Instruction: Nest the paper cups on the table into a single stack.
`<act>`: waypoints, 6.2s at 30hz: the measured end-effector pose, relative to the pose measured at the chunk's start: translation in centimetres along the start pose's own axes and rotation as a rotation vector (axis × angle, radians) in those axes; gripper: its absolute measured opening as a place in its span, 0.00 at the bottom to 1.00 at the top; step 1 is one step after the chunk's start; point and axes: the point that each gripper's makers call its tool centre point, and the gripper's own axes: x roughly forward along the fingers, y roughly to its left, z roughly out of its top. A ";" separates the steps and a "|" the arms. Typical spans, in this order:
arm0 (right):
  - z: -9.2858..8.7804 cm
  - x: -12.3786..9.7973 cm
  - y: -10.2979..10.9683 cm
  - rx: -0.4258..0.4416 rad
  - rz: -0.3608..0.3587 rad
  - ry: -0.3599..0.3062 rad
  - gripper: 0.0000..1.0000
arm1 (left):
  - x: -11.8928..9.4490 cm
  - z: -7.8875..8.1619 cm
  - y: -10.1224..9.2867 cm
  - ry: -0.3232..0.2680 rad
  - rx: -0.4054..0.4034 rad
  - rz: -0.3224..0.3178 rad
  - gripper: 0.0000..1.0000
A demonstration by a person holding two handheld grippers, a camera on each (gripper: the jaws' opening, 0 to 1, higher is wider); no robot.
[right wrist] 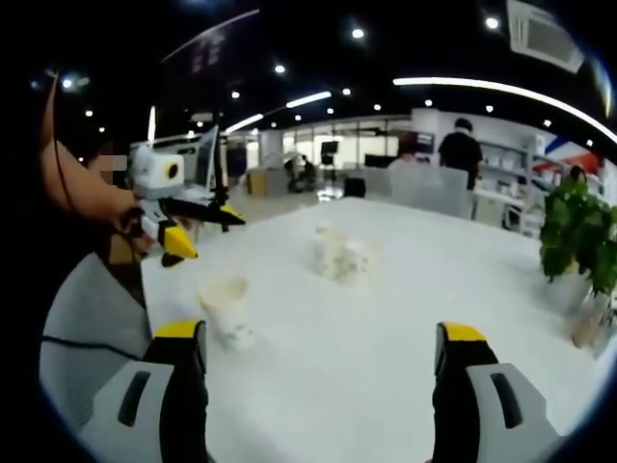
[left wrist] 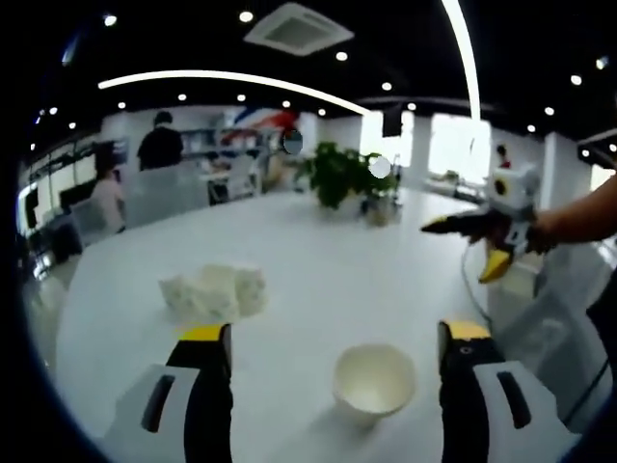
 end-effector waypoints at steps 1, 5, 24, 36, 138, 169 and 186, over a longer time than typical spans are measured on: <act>0.1 0.0 0.0 0.000 -0.001 -0.003 0.97 | -0.2 0.1 0.2 -0.002 -0.002 0.006 0.90; 0.1 0.2 -0.2 -0.001 -0.004 -0.004 0.97 | -1.3 0.2 1.0 -0.004 0.015 0.026 0.91; 0.5 1.1 -0.3 0.025 0.001 -0.019 1.00 | -7.1 -1.3 4.7 -0.040 -0.027 0.143 0.99; 1.1 1.4 -0.9 0.032 -0.009 -0.034 1.00 | -9.0 -2.2 5.7 -0.015 -0.039 0.204 0.99; -0.7 1.1 -2.2 0.077 -0.059 0.016 0.99 | 11.0 -2.1 12.3 0.028 0.059 0.126 0.81; -1.9 1.8 -2.0 0.095 -0.048 0.058 0.99 | 16.1 -2.1 16.6 0.059 0.046 0.135 0.62; 0.8 2.6 -2.1 -0.002 -0.019 -0.032 1.00 | 16.8 -2.3 15.9 0.081 0.084 0.092 0.47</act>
